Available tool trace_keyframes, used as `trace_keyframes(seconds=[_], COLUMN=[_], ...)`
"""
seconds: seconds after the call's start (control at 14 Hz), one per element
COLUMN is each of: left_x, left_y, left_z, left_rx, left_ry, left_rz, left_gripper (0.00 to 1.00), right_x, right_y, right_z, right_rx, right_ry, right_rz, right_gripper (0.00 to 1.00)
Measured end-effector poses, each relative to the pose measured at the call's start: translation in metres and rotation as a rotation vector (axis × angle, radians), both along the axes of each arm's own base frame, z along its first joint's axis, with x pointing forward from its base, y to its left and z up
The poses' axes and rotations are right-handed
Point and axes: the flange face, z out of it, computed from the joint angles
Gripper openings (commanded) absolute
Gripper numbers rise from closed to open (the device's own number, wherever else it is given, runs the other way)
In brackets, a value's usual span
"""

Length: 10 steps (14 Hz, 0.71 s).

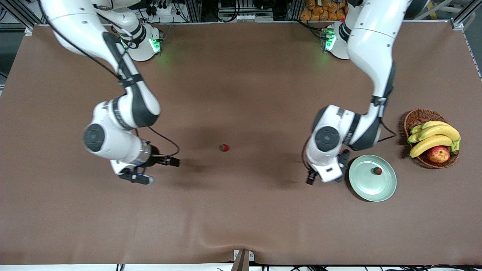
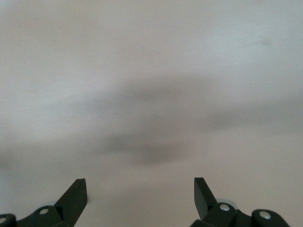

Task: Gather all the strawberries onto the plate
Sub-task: 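Release the second strawberry mid-table with the right gripper while the left gripper returns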

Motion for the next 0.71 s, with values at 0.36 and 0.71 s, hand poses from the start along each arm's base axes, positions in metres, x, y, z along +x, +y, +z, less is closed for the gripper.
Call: trace_keyframes(seconds=[0.36,0.71], left_x=[-0.059,-0.067], left_y=[-0.152,-0.195], left_z=[-0.018,-0.007], left_rx=[-0.144,-0.371], left_ry=[-0.042,-0.083], left_rz=[0.176,0.426], left_gripper=[1.0,1.0], right_x=[-0.008,-0.052], right_y=[-0.136,-0.165], right_z=[0.004,-0.038], right_rx=[-0.06,-0.131], right_ry=[0.082,0.198], right_rz=[-0.011,0.12], right_gripper=[1.0,1.0])
